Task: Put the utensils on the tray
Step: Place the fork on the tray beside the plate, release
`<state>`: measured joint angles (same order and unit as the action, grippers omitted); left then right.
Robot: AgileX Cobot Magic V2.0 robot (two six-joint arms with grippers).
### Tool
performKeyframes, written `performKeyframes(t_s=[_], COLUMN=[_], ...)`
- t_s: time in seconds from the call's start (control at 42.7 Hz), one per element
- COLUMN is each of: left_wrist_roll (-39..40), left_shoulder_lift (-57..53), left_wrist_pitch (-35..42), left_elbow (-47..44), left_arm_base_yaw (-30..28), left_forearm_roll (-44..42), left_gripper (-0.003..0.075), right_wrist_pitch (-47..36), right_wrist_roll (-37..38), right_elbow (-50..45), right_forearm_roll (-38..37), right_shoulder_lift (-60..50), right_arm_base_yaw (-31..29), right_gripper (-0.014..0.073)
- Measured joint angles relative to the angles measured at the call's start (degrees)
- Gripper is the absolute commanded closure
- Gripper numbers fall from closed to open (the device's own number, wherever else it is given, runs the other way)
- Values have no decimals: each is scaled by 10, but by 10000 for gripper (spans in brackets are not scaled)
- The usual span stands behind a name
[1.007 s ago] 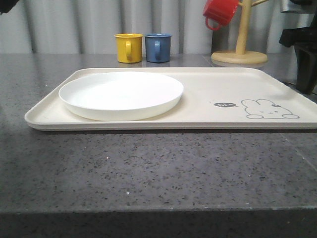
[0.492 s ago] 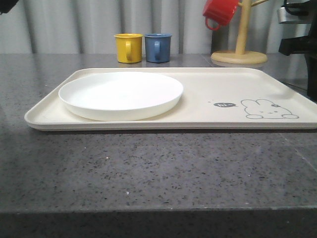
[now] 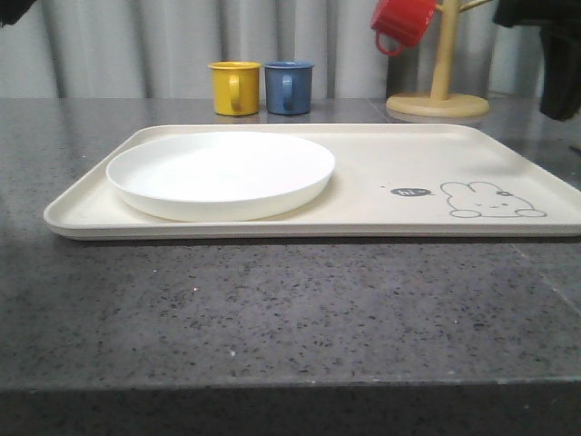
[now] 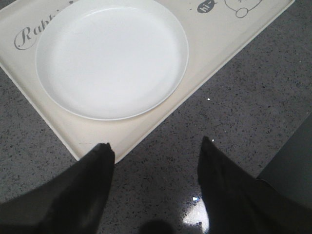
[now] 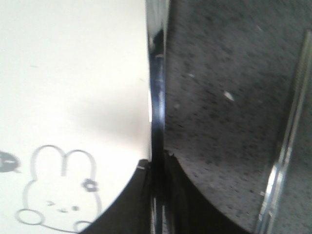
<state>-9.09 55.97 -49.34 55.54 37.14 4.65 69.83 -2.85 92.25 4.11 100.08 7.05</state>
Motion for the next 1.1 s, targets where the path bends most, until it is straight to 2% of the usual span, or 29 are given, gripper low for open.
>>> performKeyframes(t_s=[0.141,0.305,0.539,0.679,0.75,0.961,1.031,1.101], left_wrist_roll=[0,0,0,0,0,0,0,0], left_shoulder_lift=[0,0,0,0,0,0,0,0], left_wrist_pitch=[0,0,0,1,1,1,1,1], left_elbow=[0,0,0,0,0,0,0,0], left_arm_base_yaw=[0,0,0,0,0,0,0,0], left_forearm_roll=[0,0,0,0,0,0,0,0], left_gripper=[331,331,331,331,331,331,331,331], right_wrist_pitch=[4,6,-1,-17,-23,-20,-19,-17], right_wrist_roll=[1,59,203,246,251,255,256,254], right_elbow=[25,44,63,65,68,78,84,86], right_forearm_roll=[11,18,18,41,54,62,62,53], right_shoulder_lift=[4,38,104,124,125,126,125,115], right_arm_base_yaw=[81,134,144,144,144,144,144,144], right_gripper=[631,631,631,610,567,279,240,241])
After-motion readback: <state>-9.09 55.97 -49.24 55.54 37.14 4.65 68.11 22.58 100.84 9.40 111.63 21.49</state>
